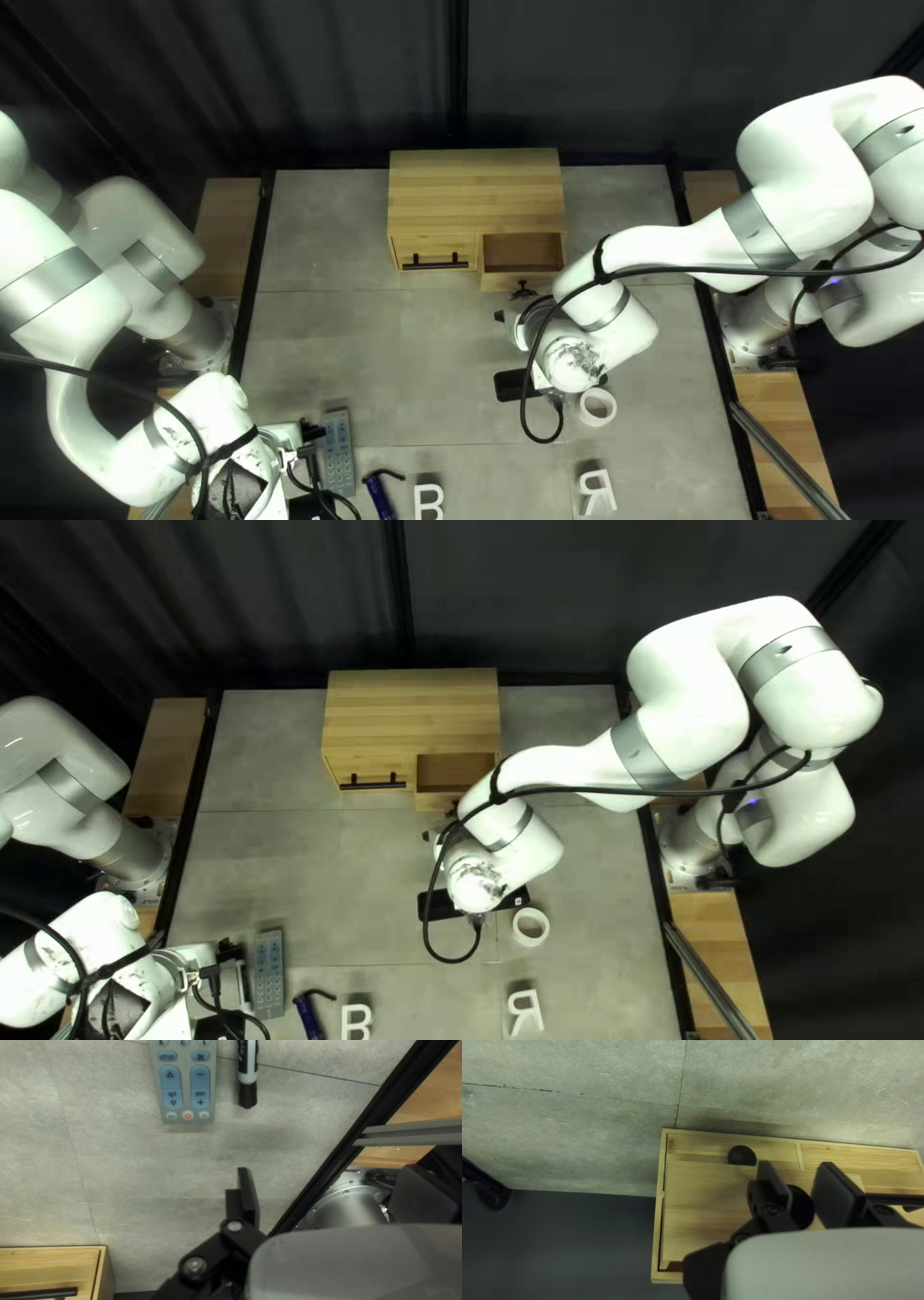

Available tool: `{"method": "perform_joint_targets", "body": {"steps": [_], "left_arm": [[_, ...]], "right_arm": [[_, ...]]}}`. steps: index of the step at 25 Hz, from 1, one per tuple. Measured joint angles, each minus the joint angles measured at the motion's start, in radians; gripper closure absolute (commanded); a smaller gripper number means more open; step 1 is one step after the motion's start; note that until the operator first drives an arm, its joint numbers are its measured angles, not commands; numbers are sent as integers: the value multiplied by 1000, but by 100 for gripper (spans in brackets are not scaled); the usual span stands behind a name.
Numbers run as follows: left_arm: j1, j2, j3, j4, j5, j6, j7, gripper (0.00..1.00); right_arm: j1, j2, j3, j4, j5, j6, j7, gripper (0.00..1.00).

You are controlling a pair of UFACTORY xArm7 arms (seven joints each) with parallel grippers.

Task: Open drawers and place objects into drawer and close

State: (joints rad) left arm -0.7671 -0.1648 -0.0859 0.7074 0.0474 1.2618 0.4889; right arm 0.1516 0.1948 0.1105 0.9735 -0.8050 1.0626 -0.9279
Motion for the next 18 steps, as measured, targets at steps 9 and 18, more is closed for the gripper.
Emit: {"method": "perform_joint_targets", "body": {"steps": [9,18], "left_arm": [[0,0,0,0,0,0,0,0],[0,0,0,0,0,0,0,0]], "right_arm": [[4,9,3,9,3,4,2,92],[12,13,10,16,8,13,6,93]]}}
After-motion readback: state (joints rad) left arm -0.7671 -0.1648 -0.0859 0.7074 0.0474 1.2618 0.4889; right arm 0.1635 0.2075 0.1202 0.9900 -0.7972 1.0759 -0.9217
